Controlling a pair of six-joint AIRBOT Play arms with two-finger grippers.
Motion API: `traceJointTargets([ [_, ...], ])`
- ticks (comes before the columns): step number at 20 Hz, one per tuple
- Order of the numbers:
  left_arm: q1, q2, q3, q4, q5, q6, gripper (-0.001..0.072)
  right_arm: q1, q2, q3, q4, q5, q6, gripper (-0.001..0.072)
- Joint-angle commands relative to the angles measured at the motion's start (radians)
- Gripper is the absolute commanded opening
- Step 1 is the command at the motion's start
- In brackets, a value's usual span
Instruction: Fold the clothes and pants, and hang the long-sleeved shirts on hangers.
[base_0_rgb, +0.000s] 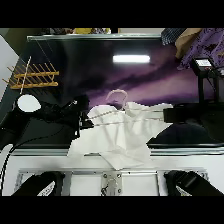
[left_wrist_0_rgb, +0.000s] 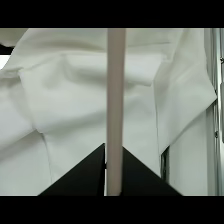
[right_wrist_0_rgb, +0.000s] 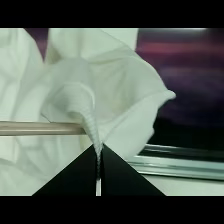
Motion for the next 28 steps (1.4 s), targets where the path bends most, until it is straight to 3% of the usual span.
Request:
traceJointTargets([
  [1,0.001,0.001,0.001,0.006,-0.002,0.0,0.0024,0.002,0.003,0.0,-0.127,-0.122,-0.035,0.0022],
  [11,0.001,0.002,0.003,0.063,0.0,-0.001,0.0025,0.002,0.004,0.0,-0.149,-0.172,-0.098,0.0022],
  [21,0.0,0.001,0.002,-0.014,0.04,0.004,0.0025,0.002,-0.003,0.0,-0.052,-0.172,-0.113,0.0022],
  [28,0.0,0.001,0.002,-0.031,0.015,0.008,0.0025,0.002,-0.013,0.0,-0.085,-0.048,-0.056,0.0021],
])
